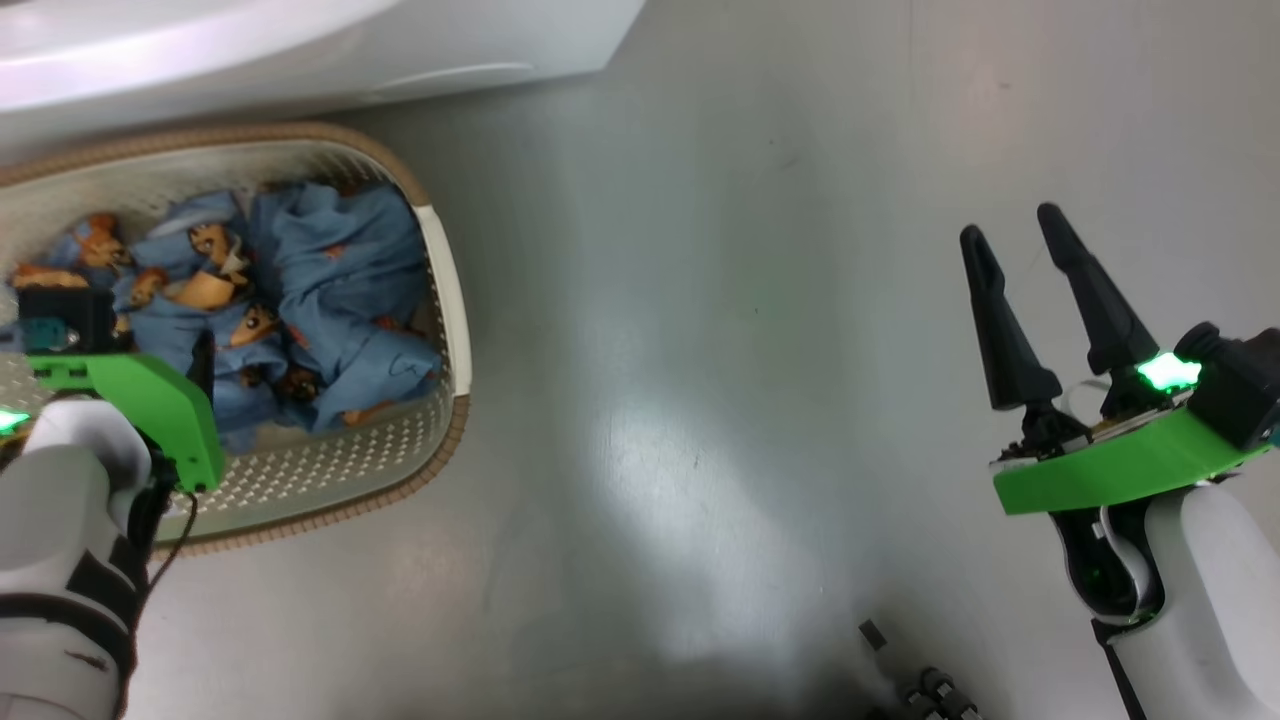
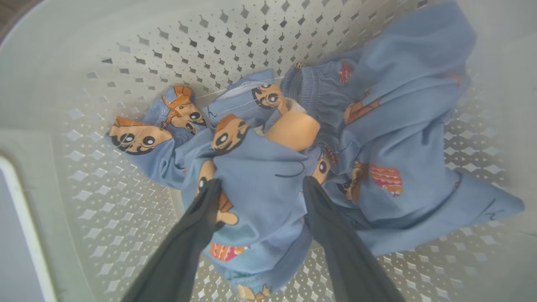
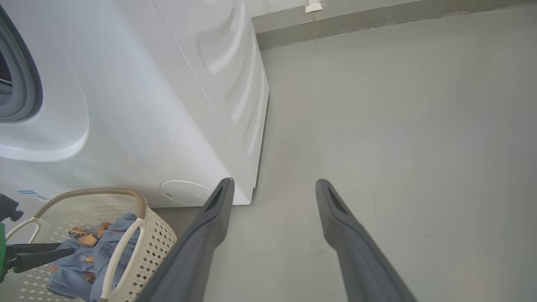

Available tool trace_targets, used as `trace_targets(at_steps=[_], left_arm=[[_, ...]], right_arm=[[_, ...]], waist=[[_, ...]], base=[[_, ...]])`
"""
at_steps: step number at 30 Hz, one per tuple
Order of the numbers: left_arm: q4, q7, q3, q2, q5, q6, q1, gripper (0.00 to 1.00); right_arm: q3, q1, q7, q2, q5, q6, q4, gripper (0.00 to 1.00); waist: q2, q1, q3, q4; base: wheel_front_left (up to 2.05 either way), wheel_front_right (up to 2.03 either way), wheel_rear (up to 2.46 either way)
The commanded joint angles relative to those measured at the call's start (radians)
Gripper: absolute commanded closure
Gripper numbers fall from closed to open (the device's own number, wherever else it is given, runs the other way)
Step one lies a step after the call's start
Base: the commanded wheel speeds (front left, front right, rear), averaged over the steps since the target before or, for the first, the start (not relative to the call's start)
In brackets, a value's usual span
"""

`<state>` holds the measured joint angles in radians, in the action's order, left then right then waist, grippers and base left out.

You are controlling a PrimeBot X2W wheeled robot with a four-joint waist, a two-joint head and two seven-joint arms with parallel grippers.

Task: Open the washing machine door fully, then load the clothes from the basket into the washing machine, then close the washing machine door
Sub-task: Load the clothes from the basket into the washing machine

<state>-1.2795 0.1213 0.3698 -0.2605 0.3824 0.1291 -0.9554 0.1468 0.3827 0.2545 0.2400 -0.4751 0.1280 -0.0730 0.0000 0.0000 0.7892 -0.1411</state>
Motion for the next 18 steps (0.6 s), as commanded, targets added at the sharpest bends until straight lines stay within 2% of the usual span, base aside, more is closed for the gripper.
trace_targets(at_steps=[1, 14, 15, 16, 17, 18], left_arm=[[-0.001, -0.001, -0.015, -0.052, -0.003, 0.0, 0.001, 0.0], [-0.01, -0.073, 0.019, -0.074, -0.011, -0.004, -0.044, 0.0], [-0.01, -0.079, 0.017, -0.074, -0.006, -0.005, -0.044, 0.13], [-0.01, -0.084, 0.016, -0.074, -0.003, -0.005, -0.044, 0.53], [-0.01, -0.085, 0.016, -0.074, -0.001, -0.005, -0.044, 0.68], [-0.01, -0.084, 0.015, -0.073, 0.003, -0.004, -0.043, 0.93]], right_arm=[[0.019, -0.014, 0.007, 0.004, 0.013, 0.003, 0.028, 0.0], [0.031, 0.006, 0.007, -0.004, 0.019, 0.003, 0.034, 0.0], [0.032, 0.008, 0.007, -0.004, 0.019, 0.003, 0.033, 0.0], [0.033, 0.009, 0.007, -0.004, 0.019, 0.003, 0.032, 0.0], [0.034, 0.01, 0.007, -0.004, 0.019, 0.003, 0.031, 0.0], [0.033, 0.01, 0.007, -0.004, 0.019, 0.003, 0.031, 0.0]], waist=[[0.0, 0.0, 0.025, -0.01], [0.0, 0.0, 0.062, -0.024], [0.0, 0.0, 0.062, -0.025], [0.0, 0.0, 0.062, -0.026], [0.0, 0.0, 0.061, -0.026], [0.0, 0.0, 0.059, -0.026]], base=[[0.0, 0.0, 0.0], [0.0, 0.0, 0.0], [0.0, 0.0, 0.0], [0.0, 0.0, 0.0], [0.0, 0.0, 0.0], [0.0, 0.0, 0.0]])
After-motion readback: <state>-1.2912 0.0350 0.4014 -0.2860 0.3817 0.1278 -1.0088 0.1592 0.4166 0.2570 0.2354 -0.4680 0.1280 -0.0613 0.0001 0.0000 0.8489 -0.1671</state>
